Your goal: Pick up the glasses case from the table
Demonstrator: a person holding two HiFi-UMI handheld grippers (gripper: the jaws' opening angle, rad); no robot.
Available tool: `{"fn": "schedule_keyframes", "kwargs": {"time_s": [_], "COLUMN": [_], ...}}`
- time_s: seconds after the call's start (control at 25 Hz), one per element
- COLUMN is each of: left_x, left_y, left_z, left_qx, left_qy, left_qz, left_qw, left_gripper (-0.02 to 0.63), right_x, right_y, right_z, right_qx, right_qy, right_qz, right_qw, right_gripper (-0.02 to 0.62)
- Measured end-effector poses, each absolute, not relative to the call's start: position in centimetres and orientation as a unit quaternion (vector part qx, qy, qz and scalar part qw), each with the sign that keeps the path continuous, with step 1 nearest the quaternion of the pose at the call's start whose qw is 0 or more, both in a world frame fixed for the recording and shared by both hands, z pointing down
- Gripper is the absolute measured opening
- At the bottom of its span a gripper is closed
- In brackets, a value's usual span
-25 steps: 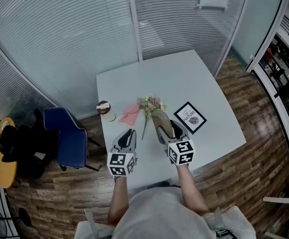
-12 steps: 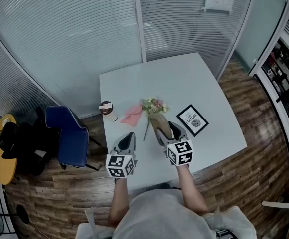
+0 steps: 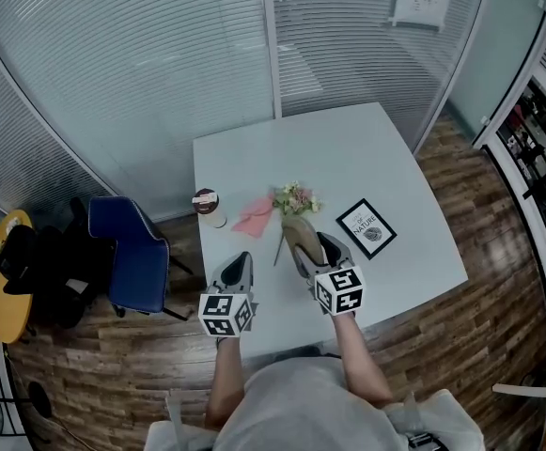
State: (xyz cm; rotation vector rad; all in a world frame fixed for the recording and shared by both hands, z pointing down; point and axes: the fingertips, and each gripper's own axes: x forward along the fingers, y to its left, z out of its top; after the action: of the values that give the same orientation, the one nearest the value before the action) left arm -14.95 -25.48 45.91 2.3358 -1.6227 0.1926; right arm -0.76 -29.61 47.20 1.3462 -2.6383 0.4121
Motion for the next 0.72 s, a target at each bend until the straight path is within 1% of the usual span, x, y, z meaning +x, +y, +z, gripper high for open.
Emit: {"fn": "schedule_keyframes", "kwargs": {"time_s": [0.72], "left_x": [-14.89], "left_y": [-24.66], "left_z": [45.97], "left_qx": [0.808], "left_qy": [-0.567], "left_qz": [0.070], "left_qw": [0.143], "left_gripper": [0.009], "right_x": [0.04], "right_y": [-28.57], "right_z": [47.33], "right_qx": [0.455], "right_qy": [-0.876], "right_qz": [0.143], "right_qw": [0.069], "right_gripper": [0.238]}}
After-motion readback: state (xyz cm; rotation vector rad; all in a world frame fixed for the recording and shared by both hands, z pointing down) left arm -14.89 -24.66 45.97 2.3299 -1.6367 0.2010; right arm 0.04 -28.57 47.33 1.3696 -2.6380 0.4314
